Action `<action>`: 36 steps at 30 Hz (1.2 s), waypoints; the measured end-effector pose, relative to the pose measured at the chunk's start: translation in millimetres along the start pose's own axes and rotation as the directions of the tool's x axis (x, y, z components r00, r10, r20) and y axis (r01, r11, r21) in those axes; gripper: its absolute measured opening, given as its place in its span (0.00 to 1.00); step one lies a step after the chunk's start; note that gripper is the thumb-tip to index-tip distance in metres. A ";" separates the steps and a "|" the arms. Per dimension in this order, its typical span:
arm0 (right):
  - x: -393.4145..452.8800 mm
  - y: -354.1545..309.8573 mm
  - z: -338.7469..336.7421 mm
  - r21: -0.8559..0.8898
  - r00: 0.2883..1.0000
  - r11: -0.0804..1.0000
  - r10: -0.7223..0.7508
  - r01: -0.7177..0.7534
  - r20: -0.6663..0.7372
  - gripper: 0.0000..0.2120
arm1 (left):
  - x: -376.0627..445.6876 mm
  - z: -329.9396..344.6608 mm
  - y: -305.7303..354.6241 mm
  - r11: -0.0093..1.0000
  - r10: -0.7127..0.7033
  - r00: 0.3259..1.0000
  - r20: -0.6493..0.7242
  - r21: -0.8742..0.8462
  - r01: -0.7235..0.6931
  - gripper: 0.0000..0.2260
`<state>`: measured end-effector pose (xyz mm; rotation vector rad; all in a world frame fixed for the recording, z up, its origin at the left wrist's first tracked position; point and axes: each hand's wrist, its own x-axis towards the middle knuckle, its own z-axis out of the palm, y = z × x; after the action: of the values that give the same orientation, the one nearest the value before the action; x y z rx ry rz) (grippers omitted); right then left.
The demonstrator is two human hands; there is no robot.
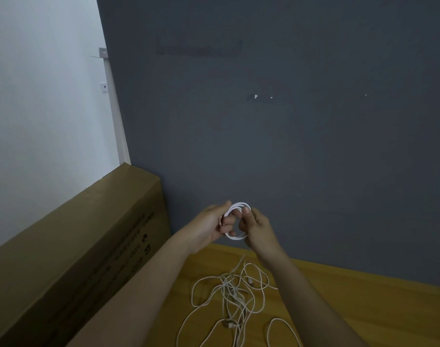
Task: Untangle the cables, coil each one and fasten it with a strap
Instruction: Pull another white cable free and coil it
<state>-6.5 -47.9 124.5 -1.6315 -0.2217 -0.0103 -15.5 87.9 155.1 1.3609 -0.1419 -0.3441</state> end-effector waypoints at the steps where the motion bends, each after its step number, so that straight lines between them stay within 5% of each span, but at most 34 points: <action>1: -0.3 0.6 -0.8 0.017 1.000 1.000 -0.001 0.001 0.014 0.14 | -2.7 0.7 0.9 1.000 0.006 0.999 0.050 0.023 -0.007 0.16; 5: -2.2 -0.4 -1.3 0.125 0.991 0.992 0.008 -0.025 0.130 0.15 | -12.6 0.5 2.1 0.999 0.039 0.995 0.090 0.031 -0.042 0.15; 16: -16.5 42.4 -21.5 -0.057 0.987 0.997 0.064 -0.056 0.148 0.13 | -3.6 -25.9 5.3 0.950 0.235 0.927 -0.291 -0.132 -0.282 0.17; 24: 4.0 28.6 -21.5 -0.139 0.973 0.982 -0.148 0.124 -0.177 0.14 | -4.9 -25.3 -3.7 0.976 0.209 0.968 -0.141 0.087 -0.198 0.17; 26: 12.2 24.3 -23.8 -0.354 0.968 0.925 -0.200 0.135 -0.154 0.13 | -6.8 -22.8 -1.3 0.982 0.189 0.976 -0.108 0.003 -0.190 0.17; 29: 13.7 29.6 -20.9 -0.761 0.989 0.632 -0.108 0.147 0.101 0.14 | -7.1 -18.9 5.2 0.959 0.228 0.971 -0.072 -0.156 -0.237 0.14; 32: 2.7 40.7 -8.4 -0.846 0.958 0.450 -0.123 0.286 0.259 0.15 | -2.1 -15.6 7.5 0.946 0.267 0.952 -0.148 -0.147 -0.288 0.13; 34: -6.1 46.0 -1.3 -0.842 0.923 0.380 -0.194 0.383 0.333 0.16 | 1.6 -14.1 6.0 0.962 0.247 0.935 -0.253 -0.054 -0.269 0.13; 36: -14.2 48.6 2.6 -0.799 0.878 0.370 -0.268 0.474 0.397 0.16 | 3.0 -16.9 0.5 0.944 0.274 0.908 -0.316 0.271 -0.191 0.12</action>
<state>-13.5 -50.0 74.4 -2.6209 -0.8818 -0.3830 -7.5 102.8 151.7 1.5986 -0.0488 0.1262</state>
